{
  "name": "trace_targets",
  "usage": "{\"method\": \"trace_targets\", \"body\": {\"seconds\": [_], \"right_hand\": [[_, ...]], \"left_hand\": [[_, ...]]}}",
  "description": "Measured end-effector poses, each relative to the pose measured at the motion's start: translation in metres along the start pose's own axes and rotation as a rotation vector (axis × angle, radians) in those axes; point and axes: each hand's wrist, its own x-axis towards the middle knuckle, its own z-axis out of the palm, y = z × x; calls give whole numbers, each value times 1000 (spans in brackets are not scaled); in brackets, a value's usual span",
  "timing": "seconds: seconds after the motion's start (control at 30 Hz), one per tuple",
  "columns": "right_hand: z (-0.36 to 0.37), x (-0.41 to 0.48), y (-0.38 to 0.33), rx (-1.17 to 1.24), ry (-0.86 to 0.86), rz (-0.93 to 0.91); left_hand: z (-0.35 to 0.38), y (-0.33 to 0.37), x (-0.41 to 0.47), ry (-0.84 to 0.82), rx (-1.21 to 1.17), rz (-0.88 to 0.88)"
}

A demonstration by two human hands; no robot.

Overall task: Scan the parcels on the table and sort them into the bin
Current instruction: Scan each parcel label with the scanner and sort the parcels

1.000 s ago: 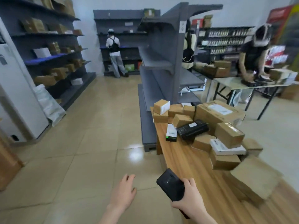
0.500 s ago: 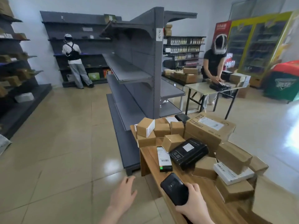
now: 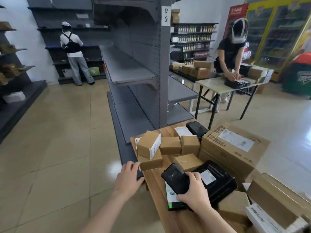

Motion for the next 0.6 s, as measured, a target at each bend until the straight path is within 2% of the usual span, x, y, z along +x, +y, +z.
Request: {"method": "trace_targets", "body": {"seconds": [0.17, 0.37, 0.6], "right_hand": [[7, 48, -5, -21, -27, 36], [19, 93, -13, 4, -14, 72], [28, 129, -33, -11, 56, 140]], "left_hand": [[11, 3, 56, -17, 33, -22], [25, 4, 133, 4, 9, 33], [45, -10, 196, -153, -79, 69]]}}
